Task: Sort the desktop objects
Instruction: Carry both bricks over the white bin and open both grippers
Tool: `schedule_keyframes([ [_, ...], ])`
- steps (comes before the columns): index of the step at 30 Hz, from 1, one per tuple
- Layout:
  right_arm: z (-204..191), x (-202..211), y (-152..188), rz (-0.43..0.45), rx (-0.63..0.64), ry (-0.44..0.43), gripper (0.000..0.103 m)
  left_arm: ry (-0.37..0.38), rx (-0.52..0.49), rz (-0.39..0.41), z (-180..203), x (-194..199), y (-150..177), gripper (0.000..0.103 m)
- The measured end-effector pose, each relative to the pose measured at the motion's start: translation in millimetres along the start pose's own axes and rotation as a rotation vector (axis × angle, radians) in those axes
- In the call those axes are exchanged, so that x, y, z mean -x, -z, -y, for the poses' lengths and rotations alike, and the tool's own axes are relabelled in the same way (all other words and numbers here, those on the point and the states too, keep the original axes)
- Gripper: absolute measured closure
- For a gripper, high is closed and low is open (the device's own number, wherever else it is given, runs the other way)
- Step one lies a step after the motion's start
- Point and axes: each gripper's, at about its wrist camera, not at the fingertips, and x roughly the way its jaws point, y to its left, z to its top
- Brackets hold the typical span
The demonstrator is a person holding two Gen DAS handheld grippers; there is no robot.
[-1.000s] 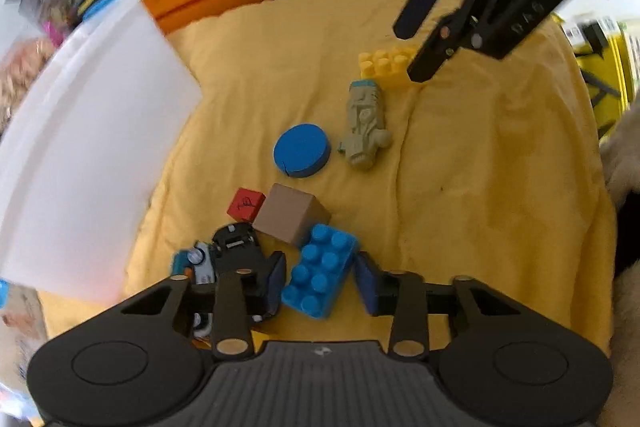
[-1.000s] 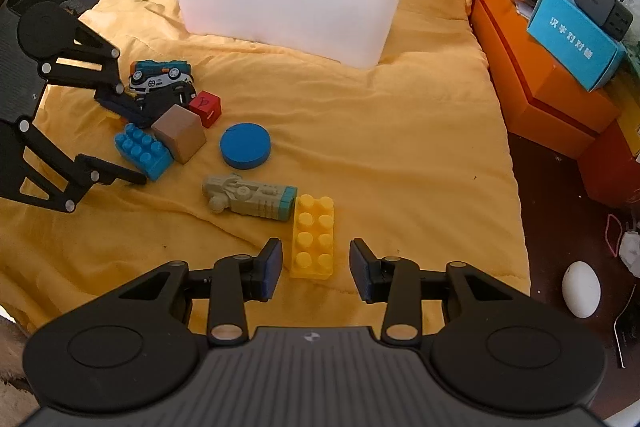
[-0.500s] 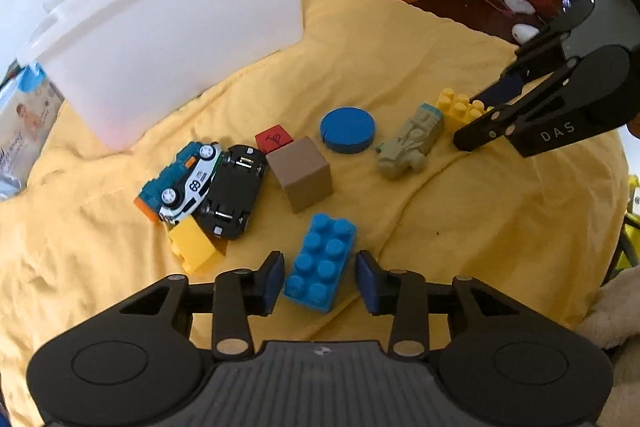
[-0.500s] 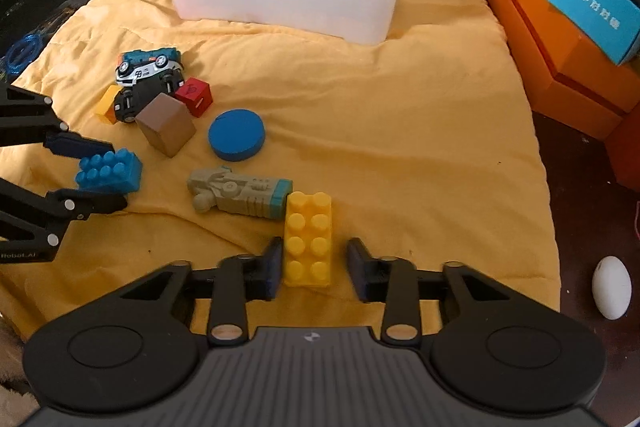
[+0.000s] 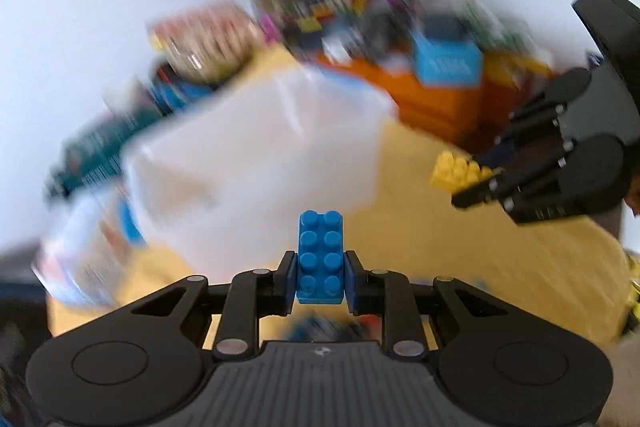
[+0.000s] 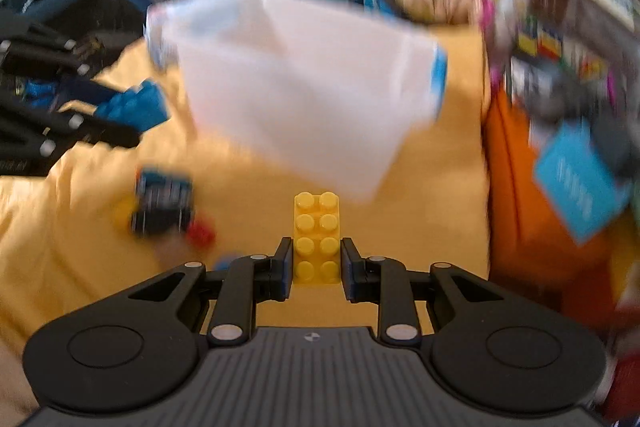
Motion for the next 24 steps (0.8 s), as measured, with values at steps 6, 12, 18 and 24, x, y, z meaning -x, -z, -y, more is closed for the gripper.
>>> schedule_keyframes([
  [6,12.5,-4.9,-78.1,0.172,0.059,0.032,0.076,-0.125,0.009,0.064,-48.4,-26.6,-51.2,0.076],
  [12,20.8,-53.3,-114.4,0.167,0.029,0.014,0.076,-0.155,0.09,-0.018,-75.5,-82.4,-56.6,0.076],
  [18,23.4,-97.0,-111.5,0.098,0.007,0.001,0.074,-0.153,0.167,-0.063,-83.8,-113.0,-39.5,0.073],
  [24,29.1,-101.4,-106.3,0.087,-0.023,-0.025,0.067,-0.184,0.177,-0.049,-84.9,-102.2,-41.5,0.053],
])
